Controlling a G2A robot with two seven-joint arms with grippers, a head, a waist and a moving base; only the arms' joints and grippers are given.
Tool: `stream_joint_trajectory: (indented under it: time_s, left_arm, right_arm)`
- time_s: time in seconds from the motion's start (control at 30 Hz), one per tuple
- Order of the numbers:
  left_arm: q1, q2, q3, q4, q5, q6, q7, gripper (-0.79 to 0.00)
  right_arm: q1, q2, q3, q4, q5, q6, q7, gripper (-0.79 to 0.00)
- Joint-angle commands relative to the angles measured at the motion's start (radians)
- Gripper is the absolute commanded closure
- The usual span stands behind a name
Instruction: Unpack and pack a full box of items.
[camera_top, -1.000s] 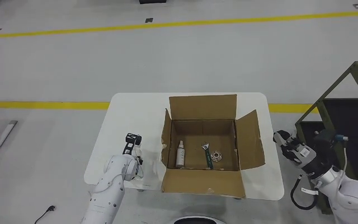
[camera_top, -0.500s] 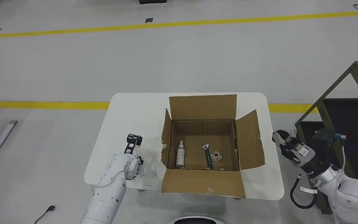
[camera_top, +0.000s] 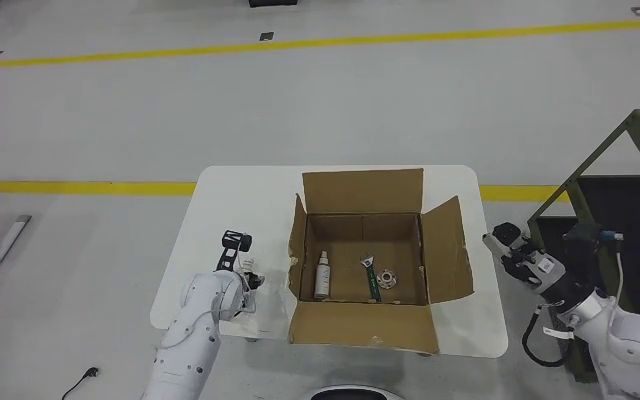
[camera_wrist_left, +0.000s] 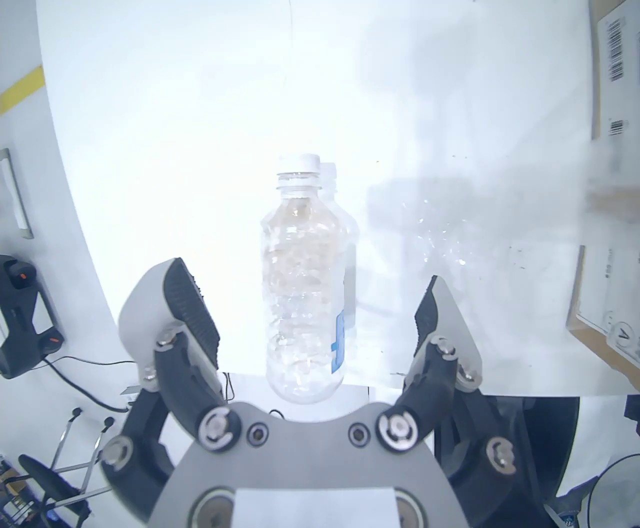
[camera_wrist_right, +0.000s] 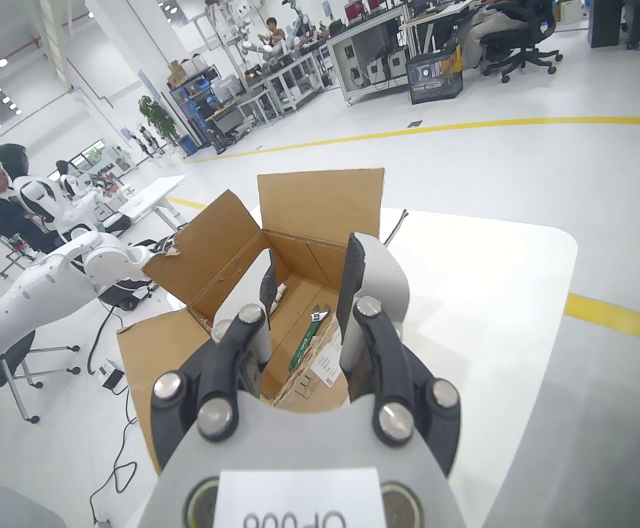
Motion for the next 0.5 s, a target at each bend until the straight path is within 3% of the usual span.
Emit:
stream_joint_trajectory:
  time_s: [0.0,0.03,0.07,0.1,0.27,0.47]
  left_arm:
    - [0.022,0.003,-0.015,-0.067,-0.021,-0.003,-0.02,-0.785]
    - [0.028,0.004,-0.019,-0.084,-0.023,-0.004,-0.026,-0.785]
    - [0.04,0.005,-0.027,-0.117,-0.037,-0.005,-0.035,-0.785]
    - [0.045,0.006,-0.031,-0.132,-0.041,-0.006,-0.039,-0.785]
    - [0.062,0.009,-0.053,-0.202,-0.097,-0.012,-0.078,-0.785]
    - [0.059,0.012,-0.066,-0.221,-0.127,-0.018,-0.087,-0.785]
  right_arm:
    - [0.011,0.003,0.016,0.008,0.033,0.019,0.035,-0.44]
    - [0.014,0.004,0.019,0.01,0.042,0.026,0.05,-0.486]
    - [0.02,0.006,0.024,0.015,0.068,0.045,0.086,-0.597]
    - [0.023,0.007,0.025,0.019,0.083,0.054,0.105,-0.763]
    - [0.072,0.019,-0.004,0.055,0.135,0.137,0.283,-0.776]
    - [0.145,0.025,-0.084,0.104,0.172,0.182,0.379,-0.739]
